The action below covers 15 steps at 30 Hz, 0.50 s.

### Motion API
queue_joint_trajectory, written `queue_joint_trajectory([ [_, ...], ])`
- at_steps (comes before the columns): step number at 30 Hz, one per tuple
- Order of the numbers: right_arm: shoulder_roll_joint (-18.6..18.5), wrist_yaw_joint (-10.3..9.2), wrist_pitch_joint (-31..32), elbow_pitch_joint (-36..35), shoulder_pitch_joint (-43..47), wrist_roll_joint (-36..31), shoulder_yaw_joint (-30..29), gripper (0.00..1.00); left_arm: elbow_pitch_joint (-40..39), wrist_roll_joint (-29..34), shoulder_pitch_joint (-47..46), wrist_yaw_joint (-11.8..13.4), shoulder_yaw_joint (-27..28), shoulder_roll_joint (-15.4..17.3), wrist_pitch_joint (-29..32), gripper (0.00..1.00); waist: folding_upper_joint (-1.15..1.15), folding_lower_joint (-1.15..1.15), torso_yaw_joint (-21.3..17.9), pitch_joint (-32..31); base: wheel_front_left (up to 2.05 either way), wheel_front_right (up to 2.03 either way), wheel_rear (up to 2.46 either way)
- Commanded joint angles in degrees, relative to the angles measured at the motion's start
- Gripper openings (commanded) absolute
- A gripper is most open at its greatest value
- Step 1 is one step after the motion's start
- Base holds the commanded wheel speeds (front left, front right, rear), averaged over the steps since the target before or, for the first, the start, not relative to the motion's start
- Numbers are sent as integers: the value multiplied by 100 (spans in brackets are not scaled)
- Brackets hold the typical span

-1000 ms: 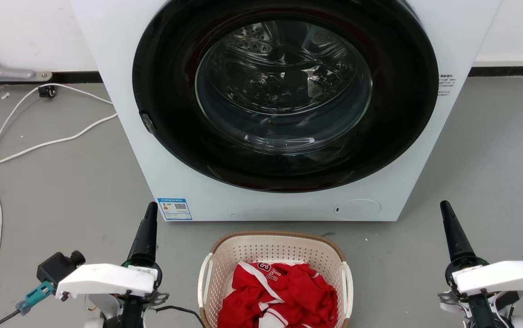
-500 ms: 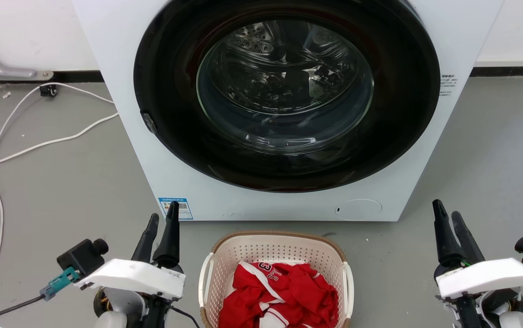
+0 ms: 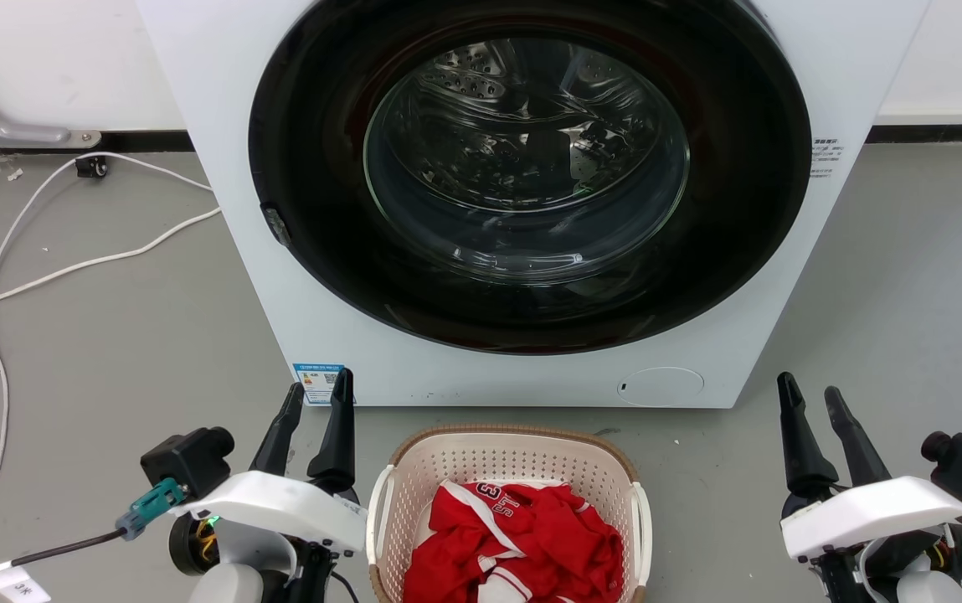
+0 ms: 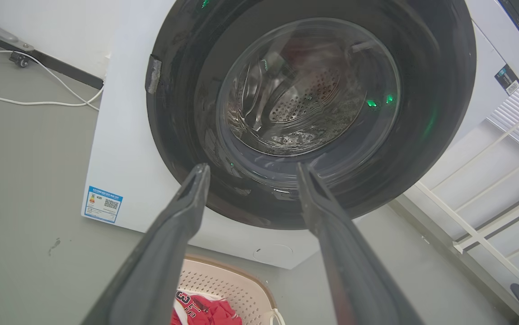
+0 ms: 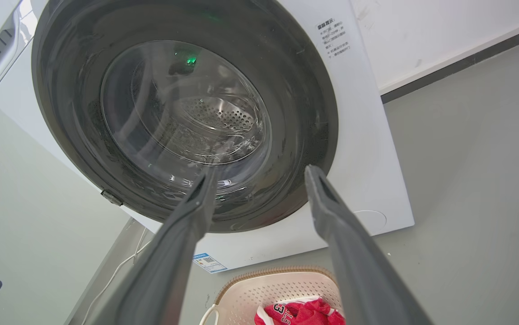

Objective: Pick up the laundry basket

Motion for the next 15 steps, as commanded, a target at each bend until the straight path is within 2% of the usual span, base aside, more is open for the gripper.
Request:
queue_joint_trajectory([
  [1, -5, 1, -41, -47, -63, -147, 19, 100, -48, 165, -140, 24, -34, 45, -55, 100, 0, 0, 0, 1, 0, 0, 0],
  [15, -4, 1, -127, -40, -20, -993, 79, 100, 107, 1101, -192, 166, -301, 122, -271, 100, 0, 0, 7, -1, 0, 0, 0],
])
